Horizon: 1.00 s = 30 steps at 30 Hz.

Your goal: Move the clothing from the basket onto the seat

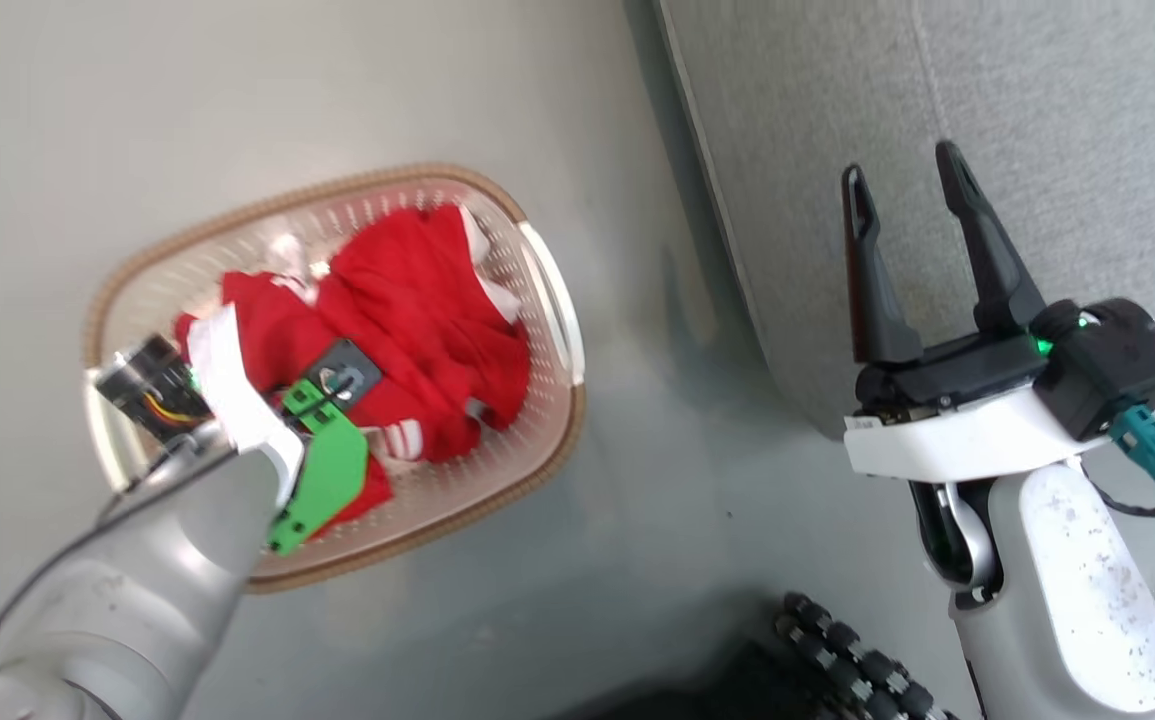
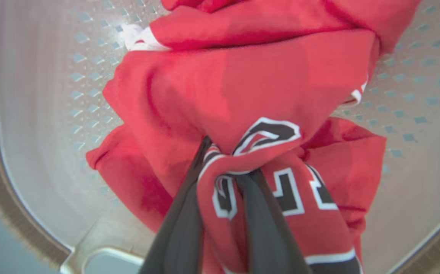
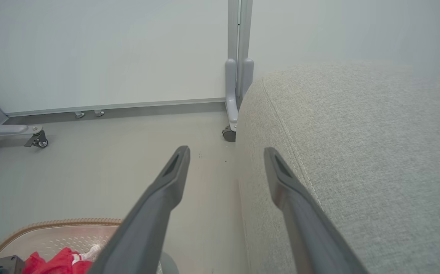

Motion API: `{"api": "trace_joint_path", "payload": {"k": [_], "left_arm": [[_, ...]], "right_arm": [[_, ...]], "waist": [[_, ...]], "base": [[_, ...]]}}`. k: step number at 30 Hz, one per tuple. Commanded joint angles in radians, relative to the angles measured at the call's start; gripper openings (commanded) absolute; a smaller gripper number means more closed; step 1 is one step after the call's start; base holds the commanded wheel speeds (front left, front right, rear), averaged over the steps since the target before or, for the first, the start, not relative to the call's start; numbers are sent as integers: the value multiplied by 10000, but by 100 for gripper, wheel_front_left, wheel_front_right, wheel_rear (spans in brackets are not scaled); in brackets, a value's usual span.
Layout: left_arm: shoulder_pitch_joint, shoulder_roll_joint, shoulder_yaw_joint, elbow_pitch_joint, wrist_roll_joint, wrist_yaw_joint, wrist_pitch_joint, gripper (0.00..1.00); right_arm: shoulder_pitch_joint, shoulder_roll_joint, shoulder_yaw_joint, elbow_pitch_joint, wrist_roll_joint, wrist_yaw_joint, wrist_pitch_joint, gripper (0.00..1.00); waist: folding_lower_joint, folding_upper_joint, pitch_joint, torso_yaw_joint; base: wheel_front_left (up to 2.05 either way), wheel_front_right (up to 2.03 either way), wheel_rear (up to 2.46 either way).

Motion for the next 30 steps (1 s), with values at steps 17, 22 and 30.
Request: {"api": "trace_joint_path", "payload": {"k": [17, 22, 30], "left_arm": [[1805, -877, 1557, -143, -1839, 996, -3373, 0], [2315, -907, 2019, -881, -2125, 1235, -3608, 0], [3801, -170, 3896, -4499, -2047, 1854, -3597, 0]], "right_arm": [[1745, -32, -50, 529, -639, 1, -31, 100], [2345, -30, -79, 645, -712, 1, -31, 100], [3187, -29, -34, 678, -841, 1, -31, 100]], "waist": [[0, 0, -5110, 2074], [0, 0, -5995, 2311], [0, 0, -7069, 2452]], "base": [[0, 0, 0], [0, 0, 0], [0, 0, 0]]}}
